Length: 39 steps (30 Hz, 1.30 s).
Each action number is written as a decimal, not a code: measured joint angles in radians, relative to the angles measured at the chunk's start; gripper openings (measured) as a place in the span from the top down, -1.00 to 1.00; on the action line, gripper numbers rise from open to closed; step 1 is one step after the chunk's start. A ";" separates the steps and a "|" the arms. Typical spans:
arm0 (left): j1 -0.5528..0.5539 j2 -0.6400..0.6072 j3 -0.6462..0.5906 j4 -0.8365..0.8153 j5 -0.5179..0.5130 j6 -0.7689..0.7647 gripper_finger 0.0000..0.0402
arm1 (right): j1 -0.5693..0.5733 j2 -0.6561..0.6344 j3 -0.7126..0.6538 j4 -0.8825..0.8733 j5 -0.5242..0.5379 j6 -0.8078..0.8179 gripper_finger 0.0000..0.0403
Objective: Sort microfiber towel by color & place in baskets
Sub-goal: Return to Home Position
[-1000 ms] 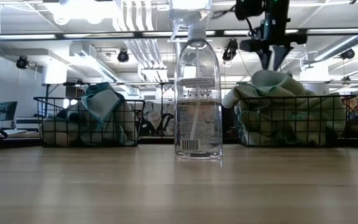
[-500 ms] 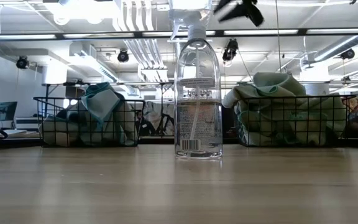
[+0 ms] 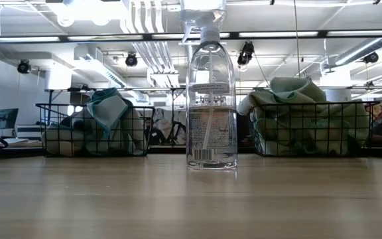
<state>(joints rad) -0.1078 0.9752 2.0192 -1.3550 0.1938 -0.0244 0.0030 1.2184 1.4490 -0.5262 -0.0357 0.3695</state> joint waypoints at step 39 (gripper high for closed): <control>-0.036 -0.195 -0.653 0.516 -0.034 -0.285 0.34 | 0.447 0.075 0.000 0.332 0.139 0.151 0.34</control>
<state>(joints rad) -0.1435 0.7798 1.3662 -0.8389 0.1594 -0.3094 0.4500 1.2934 1.4494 -0.1945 0.1030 0.5206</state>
